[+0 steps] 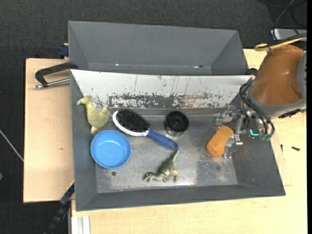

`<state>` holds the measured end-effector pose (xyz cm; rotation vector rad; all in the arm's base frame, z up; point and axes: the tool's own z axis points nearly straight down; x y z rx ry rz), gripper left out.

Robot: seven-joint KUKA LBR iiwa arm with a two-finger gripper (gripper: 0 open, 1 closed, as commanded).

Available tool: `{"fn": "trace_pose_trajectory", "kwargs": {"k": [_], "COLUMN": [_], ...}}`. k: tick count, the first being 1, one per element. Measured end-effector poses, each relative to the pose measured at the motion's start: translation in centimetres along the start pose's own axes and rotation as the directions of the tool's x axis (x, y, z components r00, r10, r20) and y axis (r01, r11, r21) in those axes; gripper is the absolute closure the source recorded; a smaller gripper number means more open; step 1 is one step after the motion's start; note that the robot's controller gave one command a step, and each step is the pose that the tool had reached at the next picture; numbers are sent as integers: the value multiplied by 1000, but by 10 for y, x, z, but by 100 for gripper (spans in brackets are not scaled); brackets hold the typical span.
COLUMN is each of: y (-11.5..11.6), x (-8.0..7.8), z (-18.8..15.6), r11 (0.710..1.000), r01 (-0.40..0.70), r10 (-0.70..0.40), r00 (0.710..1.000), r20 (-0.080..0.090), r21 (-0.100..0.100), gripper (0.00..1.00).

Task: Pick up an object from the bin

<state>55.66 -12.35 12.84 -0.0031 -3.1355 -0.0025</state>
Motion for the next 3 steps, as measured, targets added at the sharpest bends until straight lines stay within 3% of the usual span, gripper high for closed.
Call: {"fn": "trace_pose_trajectory", "kwargs": {"k": [1,2,3], "y": [9,10,17], "x": [-8,-9,-22], "z": [50,47,-81], "r11": [970,970,971], "r01": [241,242,239], "r10": [-241,-242,-239], "r00": [970,970,971], "r20": [4,9,20], "r21": [1,2,8], "gripper": [0,100,100]}}
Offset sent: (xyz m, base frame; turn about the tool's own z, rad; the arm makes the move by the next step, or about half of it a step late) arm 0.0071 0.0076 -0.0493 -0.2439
